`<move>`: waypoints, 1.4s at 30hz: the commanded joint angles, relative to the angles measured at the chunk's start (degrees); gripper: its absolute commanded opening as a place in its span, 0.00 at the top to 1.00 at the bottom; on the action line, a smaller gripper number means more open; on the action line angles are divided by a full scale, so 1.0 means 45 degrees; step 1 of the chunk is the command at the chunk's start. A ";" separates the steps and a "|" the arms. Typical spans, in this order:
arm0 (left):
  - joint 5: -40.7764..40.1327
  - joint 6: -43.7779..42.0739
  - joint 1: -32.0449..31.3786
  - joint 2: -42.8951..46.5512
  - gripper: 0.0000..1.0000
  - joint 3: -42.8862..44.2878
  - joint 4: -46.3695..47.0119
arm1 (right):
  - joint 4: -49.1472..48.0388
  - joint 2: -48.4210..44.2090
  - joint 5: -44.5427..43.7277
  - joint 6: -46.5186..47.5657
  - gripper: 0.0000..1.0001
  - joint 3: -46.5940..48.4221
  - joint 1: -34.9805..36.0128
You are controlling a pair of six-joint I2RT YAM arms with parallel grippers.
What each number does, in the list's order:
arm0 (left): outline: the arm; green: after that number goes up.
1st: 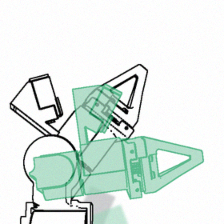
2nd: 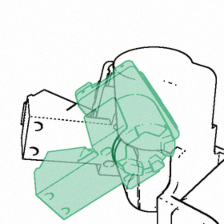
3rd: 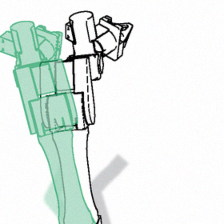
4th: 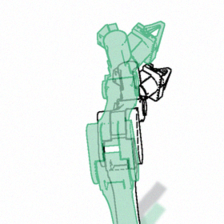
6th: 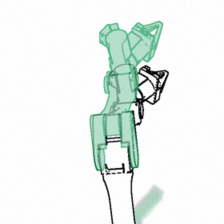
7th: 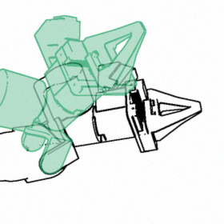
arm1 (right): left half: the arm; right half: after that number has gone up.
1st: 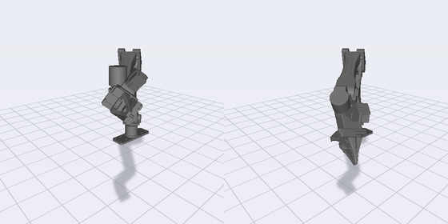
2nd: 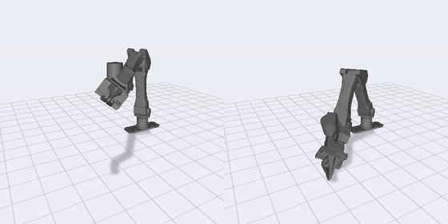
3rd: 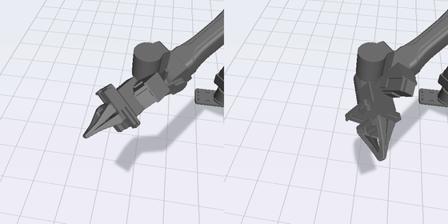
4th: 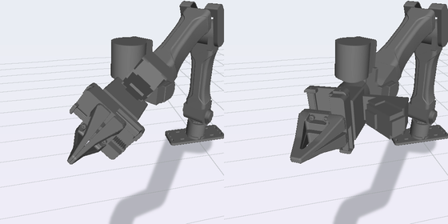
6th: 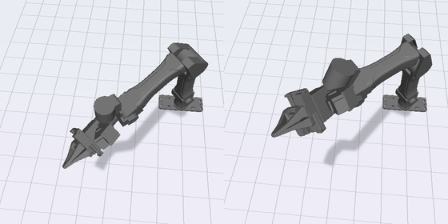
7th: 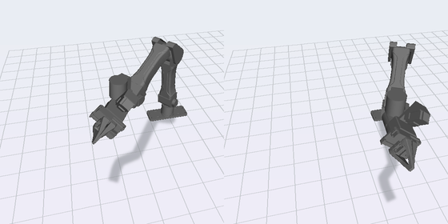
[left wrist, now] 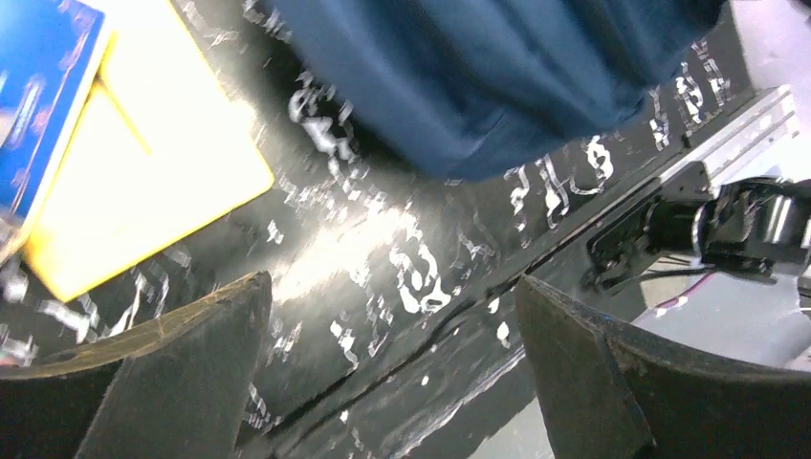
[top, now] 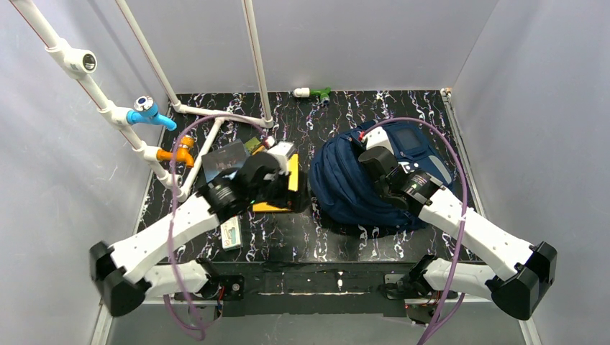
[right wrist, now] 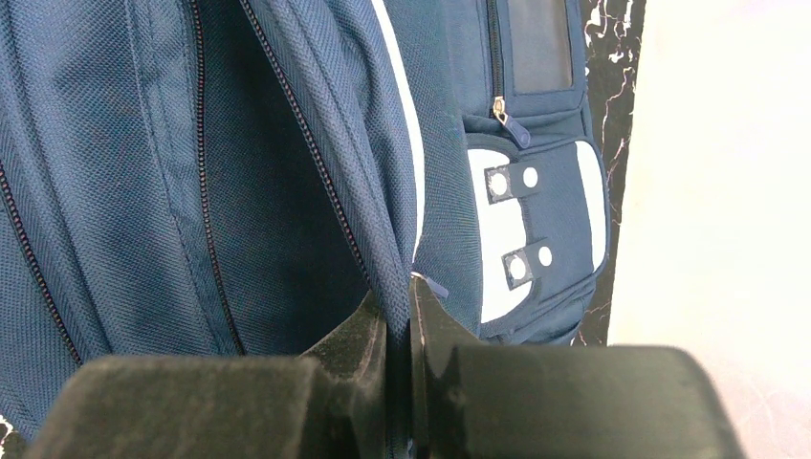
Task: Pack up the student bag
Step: Unzip the student bag at the center of the board, then pick up the stationery from the center of the board.
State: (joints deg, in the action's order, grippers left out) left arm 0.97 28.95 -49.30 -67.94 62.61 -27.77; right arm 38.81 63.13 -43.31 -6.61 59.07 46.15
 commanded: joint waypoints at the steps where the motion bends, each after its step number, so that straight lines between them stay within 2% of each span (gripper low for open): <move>1: -0.2065 0.1195 0.0030 0.3008 0.02 -0.2602 -0.1684 | -0.1685 -0.0495 -0.0241 0.0042 0.99 0.0068 -0.0002; 5: -0.4361 0.3945 0.0037 0.5589 0.02 -0.4646 -0.2681 | -0.1862 -0.0372 -0.0031 0.0003 0.99 0.0062 -0.0021; 7: -0.5423 0.4993 0.0030 0.6053 0.02 -0.5065 -0.3662 | -0.1866 -0.0279 0.0086 0.0002 0.99 0.0175 -0.0021; 11: -0.7743 0.6690 0.0034 0.5191 0.02 -0.4814 -0.5916 | -0.1846 -0.0183 0.0227 0.0031 0.99 0.0342 -0.0021; 13: -0.8359 0.7223 0.0030 0.4368 0.02 -0.4654 -0.6499 | -0.1800 -0.0182 0.0275 0.0042 0.99 0.0402 -0.0021; 20: -0.8548 0.6799 0.0371 0.2395 0.02 -0.4939 -0.5736 | -0.1686 -0.0389 0.0482 -0.0117 0.99 0.0313 -0.0021; 30: -0.7351 0.6927 0.2484 0.2825 0.02 -0.6358 -0.4436 | -0.1715 -0.0527 0.0889 -0.0054 0.99 0.0218 -0.0021; 35: -0.7371 0.7530 0.2648 0.2358 0.02 -0.6768 -0.4229 | -0.1760 -0.0436 0.1037 -0.0038 0.99 0.0253 -0.0021; 42: -0.6024 0.7630 0.2675 0.1253 0.04 -0.7150 -0.3195 | -0.1789 -0.0474 0.1132 -0.0037 0.99 0.0166 -0.0021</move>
State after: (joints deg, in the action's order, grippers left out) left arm -28.93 60.25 -37.91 -60.31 31.07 -43.33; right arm 37.56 62.96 -38.13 -6.68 58.28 46.11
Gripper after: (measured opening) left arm 0.981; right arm 0.145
